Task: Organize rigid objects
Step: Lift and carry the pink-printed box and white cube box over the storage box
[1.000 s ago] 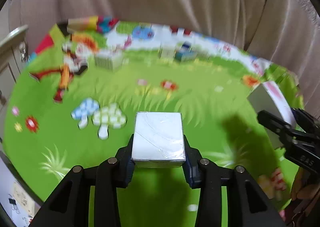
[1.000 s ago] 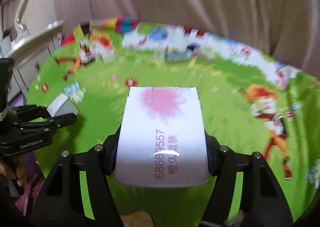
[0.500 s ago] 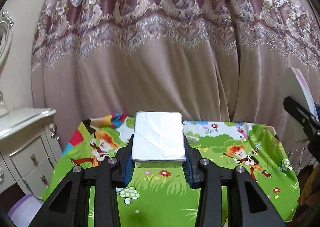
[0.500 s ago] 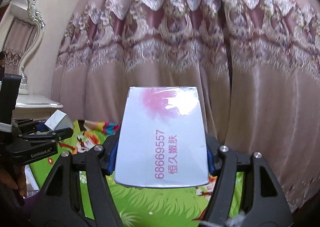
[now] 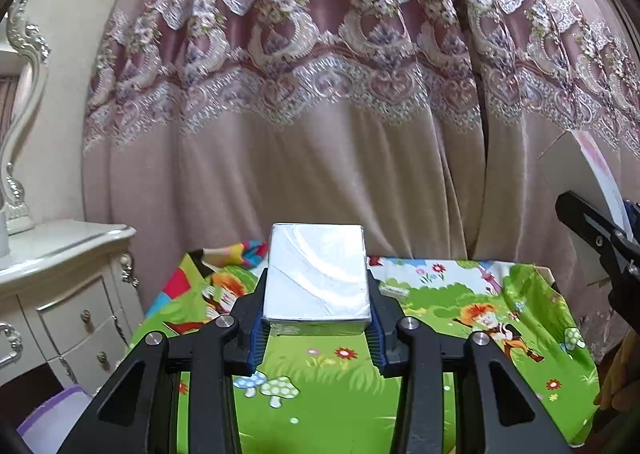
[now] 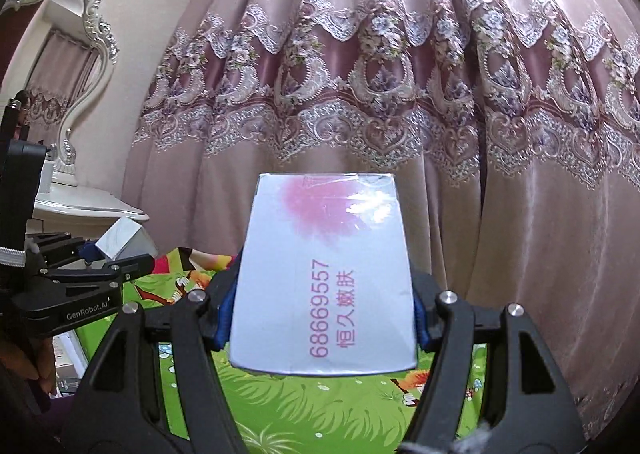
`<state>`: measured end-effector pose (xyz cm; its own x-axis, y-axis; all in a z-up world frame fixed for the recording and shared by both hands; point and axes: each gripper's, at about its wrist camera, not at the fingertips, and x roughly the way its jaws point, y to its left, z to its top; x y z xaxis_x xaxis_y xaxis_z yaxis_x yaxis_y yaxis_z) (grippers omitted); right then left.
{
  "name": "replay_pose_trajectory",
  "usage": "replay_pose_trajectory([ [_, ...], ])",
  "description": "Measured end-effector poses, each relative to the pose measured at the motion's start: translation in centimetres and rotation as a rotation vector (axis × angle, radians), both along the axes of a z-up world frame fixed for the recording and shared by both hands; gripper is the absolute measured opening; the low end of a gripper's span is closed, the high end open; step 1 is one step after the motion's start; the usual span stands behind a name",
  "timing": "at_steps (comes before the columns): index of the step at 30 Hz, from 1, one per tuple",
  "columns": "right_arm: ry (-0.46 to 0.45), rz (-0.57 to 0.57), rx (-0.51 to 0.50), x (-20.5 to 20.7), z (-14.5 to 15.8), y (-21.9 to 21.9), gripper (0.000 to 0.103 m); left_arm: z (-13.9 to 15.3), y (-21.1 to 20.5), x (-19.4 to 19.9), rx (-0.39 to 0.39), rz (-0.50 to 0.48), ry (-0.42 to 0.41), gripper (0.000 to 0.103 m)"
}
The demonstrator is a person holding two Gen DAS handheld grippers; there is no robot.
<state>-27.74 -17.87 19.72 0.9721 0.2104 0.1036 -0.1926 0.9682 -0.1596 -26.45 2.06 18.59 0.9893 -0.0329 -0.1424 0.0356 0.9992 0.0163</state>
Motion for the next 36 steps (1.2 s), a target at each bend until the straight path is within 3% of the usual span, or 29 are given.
replay_pose_trajectory([
  [15, 0.053, 0.19, -0.101, -0.8, -0.7, 6.0, 0.069, -2.7, 7.0, -1.5, -0.096, 0.119, 0.119, 0.041],
  [30, 0.068, 0.449, -0.29, -2.5, -2.6, 15.4, 0.069, -5.6, 15.1, -5.0, -0.199, 0.308, 0.168, 0.041],
  [36, 0.122, 0.544, -0.363, -2.6, -3.7, 18.8, 0.069, -7.3, 18.5, -6.5, -0.259, 0.386, 0.203, 0.041],
])
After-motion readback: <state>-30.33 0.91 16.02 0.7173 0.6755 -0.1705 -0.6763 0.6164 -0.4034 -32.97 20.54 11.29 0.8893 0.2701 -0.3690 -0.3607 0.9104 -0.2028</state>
